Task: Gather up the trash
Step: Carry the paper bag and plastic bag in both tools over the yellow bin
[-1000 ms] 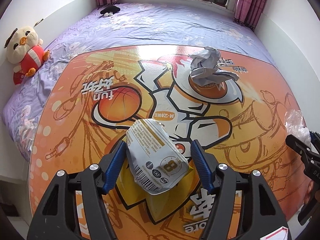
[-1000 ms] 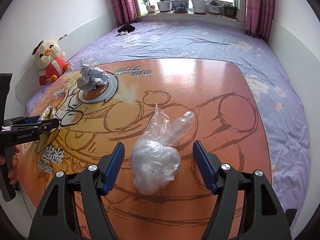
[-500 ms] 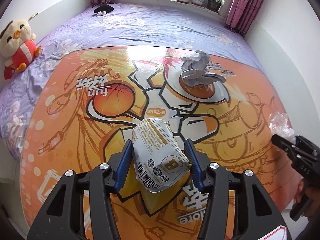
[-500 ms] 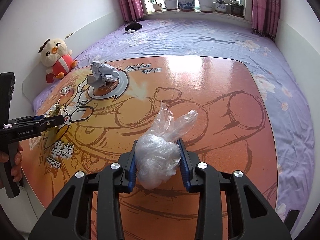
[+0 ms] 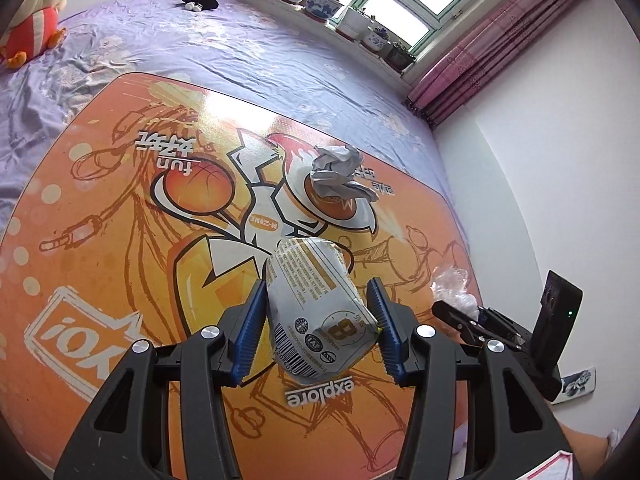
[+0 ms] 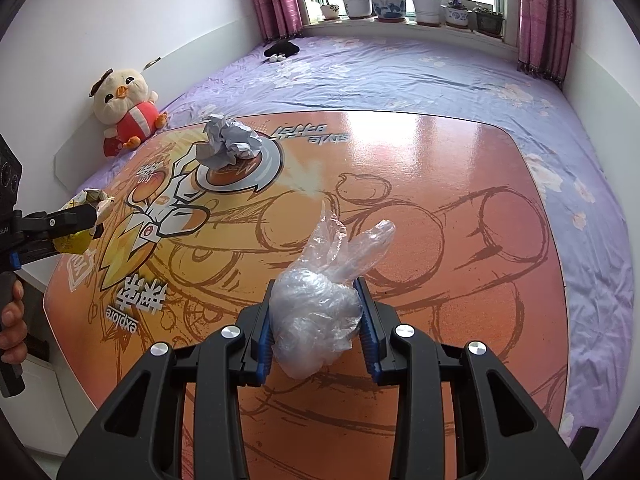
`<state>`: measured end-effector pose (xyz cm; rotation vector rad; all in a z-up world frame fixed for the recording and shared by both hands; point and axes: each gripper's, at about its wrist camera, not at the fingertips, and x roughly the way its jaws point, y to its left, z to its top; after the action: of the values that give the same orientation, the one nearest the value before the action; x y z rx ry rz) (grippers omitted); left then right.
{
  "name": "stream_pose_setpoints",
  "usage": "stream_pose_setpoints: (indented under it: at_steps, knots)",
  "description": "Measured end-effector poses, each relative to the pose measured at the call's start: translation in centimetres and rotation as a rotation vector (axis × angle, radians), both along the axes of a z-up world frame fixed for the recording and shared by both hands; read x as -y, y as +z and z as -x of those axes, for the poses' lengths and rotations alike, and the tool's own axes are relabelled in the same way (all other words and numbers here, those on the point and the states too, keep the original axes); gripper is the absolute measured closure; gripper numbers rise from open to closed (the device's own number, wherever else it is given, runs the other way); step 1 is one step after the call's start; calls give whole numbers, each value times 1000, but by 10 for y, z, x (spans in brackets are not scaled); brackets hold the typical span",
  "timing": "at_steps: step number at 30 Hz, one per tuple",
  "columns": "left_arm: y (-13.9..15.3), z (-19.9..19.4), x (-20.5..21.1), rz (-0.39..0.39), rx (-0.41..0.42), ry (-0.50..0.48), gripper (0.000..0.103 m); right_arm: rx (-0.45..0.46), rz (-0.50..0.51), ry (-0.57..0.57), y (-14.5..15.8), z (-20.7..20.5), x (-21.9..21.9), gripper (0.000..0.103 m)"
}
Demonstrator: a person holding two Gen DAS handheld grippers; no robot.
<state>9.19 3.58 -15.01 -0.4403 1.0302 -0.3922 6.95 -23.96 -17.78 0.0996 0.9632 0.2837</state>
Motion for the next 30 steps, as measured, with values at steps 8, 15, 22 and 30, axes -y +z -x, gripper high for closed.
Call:
stream_pose_setpoints:
  at_steps: [8,15,22,30]
  knots:
    - [14,28,-21,-32,23,48,53,28,-26,93,14,6,-20,65]
    - [12,61,-45,-100,22,119,53,60,-35,232,29,10,-50,65]
    - [15,96,-77,-140,32,205,53,75,-30,369,42,19,-87,65]
    - [21,145,-123,-172,57,298,53,103,-34,508,62,49,-145,65]
